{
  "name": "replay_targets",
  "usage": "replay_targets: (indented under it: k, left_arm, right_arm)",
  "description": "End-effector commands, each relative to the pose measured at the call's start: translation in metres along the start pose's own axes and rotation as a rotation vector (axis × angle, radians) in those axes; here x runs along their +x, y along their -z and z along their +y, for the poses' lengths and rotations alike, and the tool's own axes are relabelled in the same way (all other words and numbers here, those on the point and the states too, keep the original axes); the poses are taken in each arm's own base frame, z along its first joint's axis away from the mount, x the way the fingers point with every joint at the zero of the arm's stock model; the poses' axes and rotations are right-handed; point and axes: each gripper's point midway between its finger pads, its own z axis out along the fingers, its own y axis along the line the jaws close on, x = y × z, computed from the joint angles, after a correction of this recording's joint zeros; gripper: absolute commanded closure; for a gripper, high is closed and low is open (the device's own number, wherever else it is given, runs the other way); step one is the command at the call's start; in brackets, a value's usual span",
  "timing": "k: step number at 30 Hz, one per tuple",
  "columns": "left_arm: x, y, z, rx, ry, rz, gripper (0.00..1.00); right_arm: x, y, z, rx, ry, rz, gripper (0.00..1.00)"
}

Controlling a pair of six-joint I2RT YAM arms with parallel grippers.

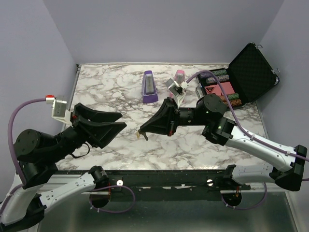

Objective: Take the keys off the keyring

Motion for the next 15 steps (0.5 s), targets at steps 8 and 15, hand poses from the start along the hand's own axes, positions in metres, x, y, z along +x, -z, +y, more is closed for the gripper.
replay_targets:
  k: [8,15]
  left_arm:
    - [0.039,0.022,0.023,-0.081,-0.009,0.14,0.34]
    - [0.044,0.034,0.027,-0.113,-0.046,0.201,0.34]
  right_arm:
    - [-0.012,0.004,0.013,-0.004,-0.026,-0.031,0.99]
    - [-0.009,0.006,0.013,0.008,-0.055,-0.022,0.99]
